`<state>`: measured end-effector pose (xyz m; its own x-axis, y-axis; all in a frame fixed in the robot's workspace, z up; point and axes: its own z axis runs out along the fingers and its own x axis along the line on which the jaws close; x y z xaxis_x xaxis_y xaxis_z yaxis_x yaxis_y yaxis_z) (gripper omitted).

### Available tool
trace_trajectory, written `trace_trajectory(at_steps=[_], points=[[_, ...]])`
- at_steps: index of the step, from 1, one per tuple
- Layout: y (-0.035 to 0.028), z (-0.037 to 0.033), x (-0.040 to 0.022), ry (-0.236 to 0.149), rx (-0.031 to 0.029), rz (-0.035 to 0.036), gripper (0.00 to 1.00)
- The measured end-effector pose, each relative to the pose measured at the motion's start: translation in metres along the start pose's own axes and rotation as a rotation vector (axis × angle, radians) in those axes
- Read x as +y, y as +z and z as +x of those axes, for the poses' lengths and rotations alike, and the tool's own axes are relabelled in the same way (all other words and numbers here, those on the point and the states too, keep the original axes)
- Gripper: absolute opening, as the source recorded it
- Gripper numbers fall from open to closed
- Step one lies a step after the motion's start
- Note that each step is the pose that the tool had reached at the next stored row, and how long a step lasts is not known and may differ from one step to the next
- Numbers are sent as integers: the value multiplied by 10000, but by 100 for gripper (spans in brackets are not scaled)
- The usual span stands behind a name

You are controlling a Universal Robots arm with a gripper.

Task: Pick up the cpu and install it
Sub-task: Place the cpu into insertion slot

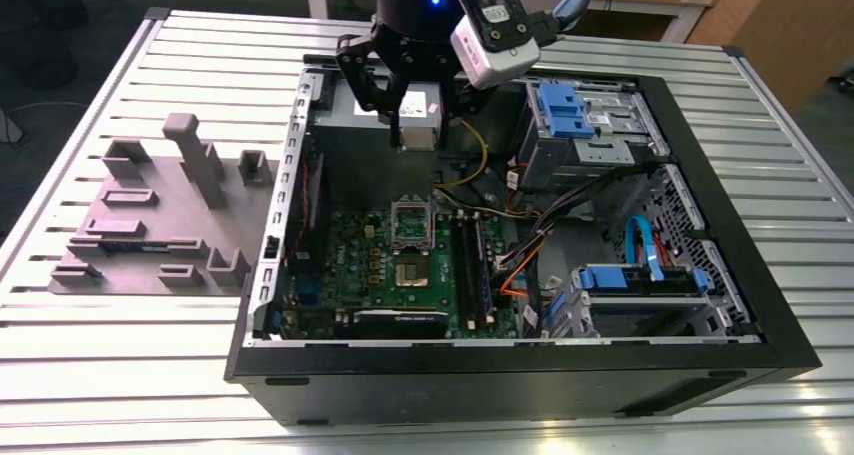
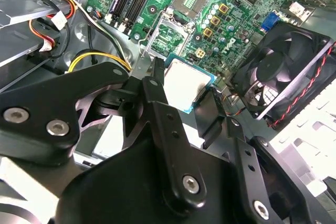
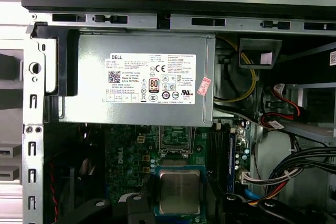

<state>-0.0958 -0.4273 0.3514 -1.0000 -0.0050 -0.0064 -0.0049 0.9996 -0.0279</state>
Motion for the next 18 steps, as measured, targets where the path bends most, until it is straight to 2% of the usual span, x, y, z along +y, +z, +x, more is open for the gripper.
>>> trace_trajectory(at_steps=[5, 10, 14, 18], points=[[42, 0, 1, 0, 14, 0, 47], [117, 1, -8, -3, 93, 2, 47], [154, 1, -32, -3, 128, -2, 47], [212, 2, -31, -3, 182, 8, 47]])
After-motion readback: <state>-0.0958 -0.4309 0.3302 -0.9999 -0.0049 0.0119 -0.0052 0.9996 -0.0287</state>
